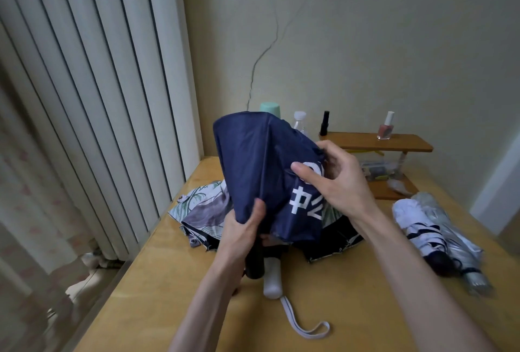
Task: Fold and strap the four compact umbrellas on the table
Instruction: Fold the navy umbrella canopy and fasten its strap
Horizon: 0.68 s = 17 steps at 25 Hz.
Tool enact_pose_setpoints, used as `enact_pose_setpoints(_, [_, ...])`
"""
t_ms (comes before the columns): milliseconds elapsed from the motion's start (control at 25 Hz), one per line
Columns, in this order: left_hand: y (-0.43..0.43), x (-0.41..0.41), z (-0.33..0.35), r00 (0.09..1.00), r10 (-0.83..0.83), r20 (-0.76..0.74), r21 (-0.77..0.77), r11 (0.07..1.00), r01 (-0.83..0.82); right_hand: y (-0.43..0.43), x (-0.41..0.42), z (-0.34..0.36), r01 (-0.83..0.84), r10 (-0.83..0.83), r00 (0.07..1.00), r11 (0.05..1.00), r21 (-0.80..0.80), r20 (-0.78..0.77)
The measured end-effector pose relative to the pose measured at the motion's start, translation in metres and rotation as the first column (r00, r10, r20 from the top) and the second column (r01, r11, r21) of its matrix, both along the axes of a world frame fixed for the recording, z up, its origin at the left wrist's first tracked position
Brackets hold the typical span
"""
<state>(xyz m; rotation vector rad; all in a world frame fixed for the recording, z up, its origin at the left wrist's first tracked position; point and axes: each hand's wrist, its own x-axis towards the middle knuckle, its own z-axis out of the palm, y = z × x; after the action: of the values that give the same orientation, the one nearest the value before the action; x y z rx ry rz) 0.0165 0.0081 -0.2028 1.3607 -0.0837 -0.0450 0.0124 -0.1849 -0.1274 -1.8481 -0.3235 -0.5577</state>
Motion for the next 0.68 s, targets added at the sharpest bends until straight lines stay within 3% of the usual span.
enact_pose_setpoints(160, [0.011,0.006,0.002,0.999,0.015,-0.050,-0.036,0.999,-0.017,-0.012,-0.002,0.003,0.007,0.009,0.999,0.942,0.337,-0.045])
enact_pose_setpoints(280, [0.022,0.008,0.002,0.999,0.028,-0.037,0.041,0.999,-0.027,-0.022,-0.002,0.005,-0.003,0.047,0.994,0.918,0.396,-0.103])
enact_pose_setpoints(480, [0.031,0.015,-0.007,1.000,-0.001,0.012,0.156,0.988,-0.001,-0.029,-0.017,0.012,-0.149,0.143,0.953,0.989,-0.001,-0.268])
enact_pose_setpoints(600, [0.035,0.019,-0.012,1.000,0.007,0.008,0.181,0.983,-0.008,-0.042,-0.018,0.027,-0.064,-0.011,0.942,0.976,-0.209,-0.337])
enact_pose_setpoints(680, [0.037,0.019,-0.012,1.000,-0.003,-0.005,0.172,0.985,0.004,-0.051,-0.016,0.032,0.026,-0.108,0.949,0.963,-0.268,-0.295])
